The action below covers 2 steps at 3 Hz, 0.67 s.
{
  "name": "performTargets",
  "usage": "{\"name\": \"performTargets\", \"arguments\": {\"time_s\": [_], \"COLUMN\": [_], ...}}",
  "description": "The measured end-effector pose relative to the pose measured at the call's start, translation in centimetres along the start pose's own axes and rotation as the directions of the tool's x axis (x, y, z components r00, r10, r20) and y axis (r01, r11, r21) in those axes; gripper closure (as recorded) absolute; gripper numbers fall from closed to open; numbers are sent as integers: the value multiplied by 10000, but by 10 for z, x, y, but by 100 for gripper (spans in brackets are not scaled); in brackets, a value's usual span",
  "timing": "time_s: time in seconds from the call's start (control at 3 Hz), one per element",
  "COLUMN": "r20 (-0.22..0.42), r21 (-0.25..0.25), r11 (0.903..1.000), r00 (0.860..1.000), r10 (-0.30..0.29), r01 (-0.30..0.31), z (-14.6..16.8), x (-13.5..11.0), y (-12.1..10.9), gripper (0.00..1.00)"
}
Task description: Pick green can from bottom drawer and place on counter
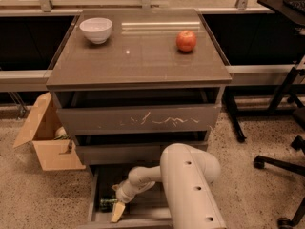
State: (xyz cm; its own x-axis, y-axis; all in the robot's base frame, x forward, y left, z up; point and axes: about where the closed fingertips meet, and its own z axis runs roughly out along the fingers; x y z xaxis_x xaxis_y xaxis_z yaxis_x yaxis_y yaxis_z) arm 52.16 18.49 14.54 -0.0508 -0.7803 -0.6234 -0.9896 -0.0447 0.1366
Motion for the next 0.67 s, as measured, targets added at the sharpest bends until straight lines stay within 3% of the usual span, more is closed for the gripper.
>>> {"name": "performTargets", "arguments": {"time_s": [0.67], "r20": [-21], "r21": [3], "r11": [10000], "r00": [10000], "r10": [-14], "r01": [14], "z": [-3], "x": [-3], "y": [2], "gripper": [61]}}
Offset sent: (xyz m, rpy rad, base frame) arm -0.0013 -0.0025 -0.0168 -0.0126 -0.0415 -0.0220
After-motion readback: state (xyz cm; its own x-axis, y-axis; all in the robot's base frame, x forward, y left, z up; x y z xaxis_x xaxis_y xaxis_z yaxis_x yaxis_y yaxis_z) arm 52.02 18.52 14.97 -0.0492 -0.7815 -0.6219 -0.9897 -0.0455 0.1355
